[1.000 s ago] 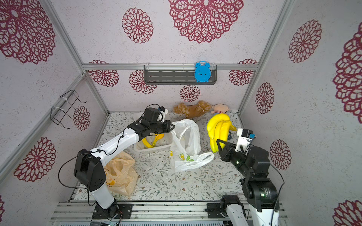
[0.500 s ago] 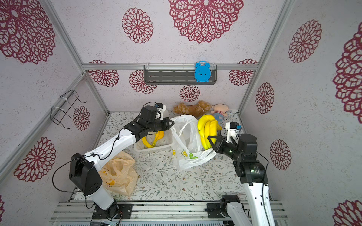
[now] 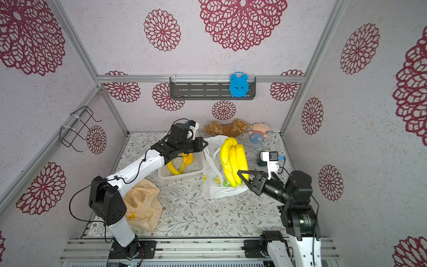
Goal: Place the banana into a plastic bag & tie a knot
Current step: Place the banana into the plastic bag.
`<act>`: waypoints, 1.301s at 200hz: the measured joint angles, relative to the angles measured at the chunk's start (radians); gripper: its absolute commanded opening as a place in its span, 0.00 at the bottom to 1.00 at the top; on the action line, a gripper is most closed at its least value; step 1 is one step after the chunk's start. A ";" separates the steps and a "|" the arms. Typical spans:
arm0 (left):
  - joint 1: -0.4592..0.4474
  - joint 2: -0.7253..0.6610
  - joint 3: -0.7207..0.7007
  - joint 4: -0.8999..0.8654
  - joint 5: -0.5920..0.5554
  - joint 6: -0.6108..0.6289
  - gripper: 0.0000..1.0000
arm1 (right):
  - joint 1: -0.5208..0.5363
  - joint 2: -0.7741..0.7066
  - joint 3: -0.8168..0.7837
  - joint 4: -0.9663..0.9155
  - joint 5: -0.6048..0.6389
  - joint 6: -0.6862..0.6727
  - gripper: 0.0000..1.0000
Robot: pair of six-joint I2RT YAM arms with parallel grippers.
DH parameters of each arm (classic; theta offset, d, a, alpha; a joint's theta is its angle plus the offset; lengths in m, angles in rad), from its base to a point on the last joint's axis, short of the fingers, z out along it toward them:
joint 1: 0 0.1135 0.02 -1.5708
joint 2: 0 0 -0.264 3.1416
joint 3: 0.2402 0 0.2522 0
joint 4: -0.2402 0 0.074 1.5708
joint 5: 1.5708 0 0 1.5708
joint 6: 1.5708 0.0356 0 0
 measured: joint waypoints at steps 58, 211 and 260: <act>0.000 0.000 0.006 0.003 0.016 -0.002 0.00 | 0.009 0.093 -0.090 -0.090 -0.020 -0.047 0.00; 0.034 -0.111 -0.214 0.120 0.248 -0.065 0.00 | 0.169 0.355 -0.232 0.144 0.203 0.119 0.00; 0.013 -0.127 -0.219 0.231 0.396 -0.131 0.00 | 0.144 0.470 -0.122 0.041 0.346 0.144 0.00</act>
